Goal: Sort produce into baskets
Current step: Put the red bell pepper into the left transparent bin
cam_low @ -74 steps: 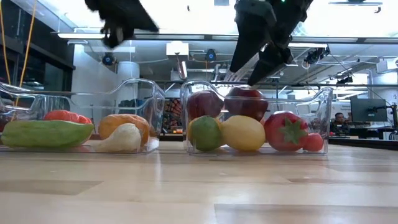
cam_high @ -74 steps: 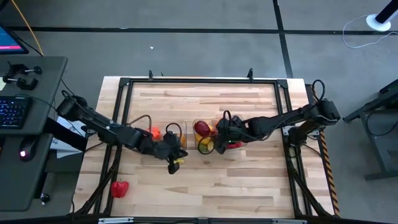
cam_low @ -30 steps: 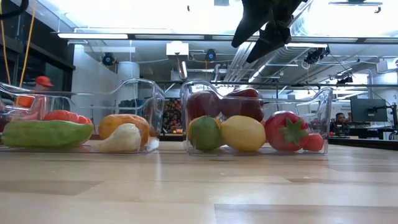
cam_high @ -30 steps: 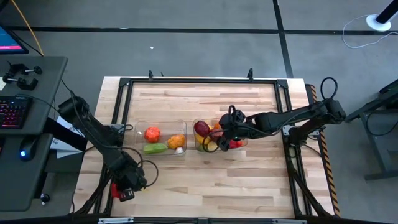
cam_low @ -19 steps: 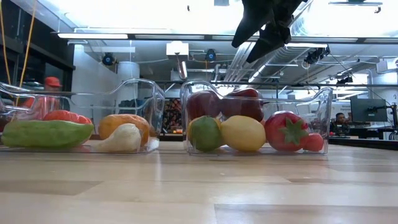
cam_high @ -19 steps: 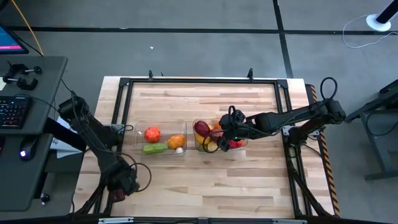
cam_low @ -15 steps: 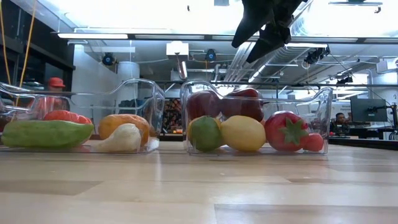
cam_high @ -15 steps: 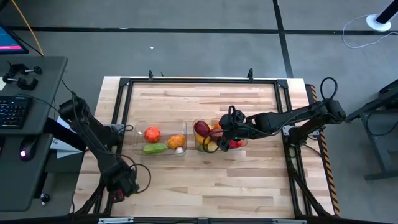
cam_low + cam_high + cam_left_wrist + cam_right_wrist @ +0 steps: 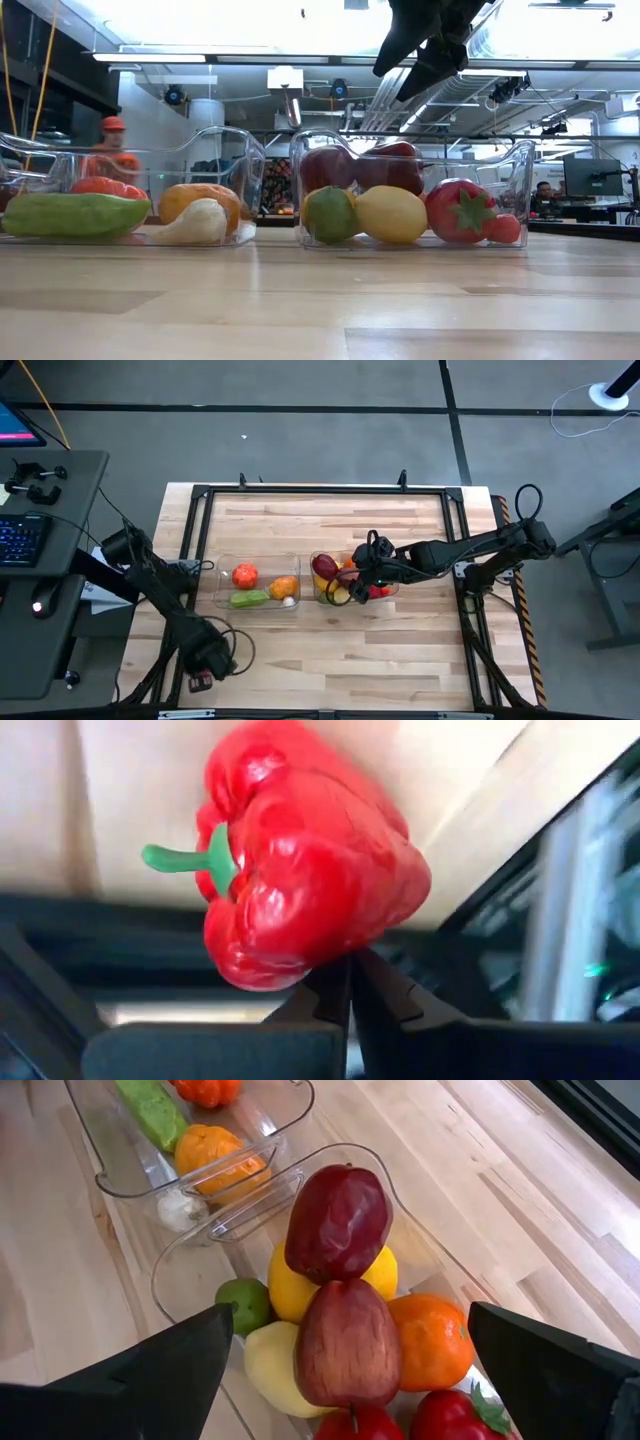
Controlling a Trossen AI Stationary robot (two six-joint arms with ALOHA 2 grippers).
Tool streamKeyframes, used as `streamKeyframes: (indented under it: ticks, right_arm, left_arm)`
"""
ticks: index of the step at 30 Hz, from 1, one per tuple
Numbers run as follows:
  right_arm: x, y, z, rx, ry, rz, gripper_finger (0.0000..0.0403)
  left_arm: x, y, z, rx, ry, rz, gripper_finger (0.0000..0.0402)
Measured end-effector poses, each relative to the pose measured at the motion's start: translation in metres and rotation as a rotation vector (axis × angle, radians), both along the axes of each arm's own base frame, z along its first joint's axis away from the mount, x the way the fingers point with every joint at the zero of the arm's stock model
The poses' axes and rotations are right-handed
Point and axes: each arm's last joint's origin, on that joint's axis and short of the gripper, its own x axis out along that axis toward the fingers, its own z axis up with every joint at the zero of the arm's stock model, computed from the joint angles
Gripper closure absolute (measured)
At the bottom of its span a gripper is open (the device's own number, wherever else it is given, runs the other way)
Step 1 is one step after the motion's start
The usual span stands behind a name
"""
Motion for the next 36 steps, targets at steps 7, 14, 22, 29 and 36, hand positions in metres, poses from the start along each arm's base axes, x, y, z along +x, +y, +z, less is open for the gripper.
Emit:
streamKeyframes:
  ticks: [7, 14, 22, 29, 36]
  right_arm:
    - [0.0, 0.0, 0.0, 0.0, 0.001, 0.003, 0.0006]
    - [0.0, 0.0, 0.0, -0.004, 0.003, 0.009, 0.0006]
    - [0.0, 0.0, 0.0, -0.004, 0.003, 0.009, 0.0006]
    - [0.0, 0.0, 0.0, -0.005, 0.007, 0.009, 0.0006]
    - [0.0, 0.0, 0.0, -0.011, 0.011, 0.014, 0.0006]
  left_arm:
    - [0.041, 0.014, 0.012, 0.03, -0.317, -0.013, 0.0401]
    - [0.081, 0.029, 0.02, 0.019, -0.59, 0.005, 0.0401]
    - [0.086, 0.027, 0.062, -0.099, -0.676, 0.073, 0.0401]
    - [0.056, 0.001, 0.063, 0.055, -0.665, 0.252, 0.0372]
    - [0.055, 0.001, 0.066, 0.16, -0.734, 0.478, 0.0263]
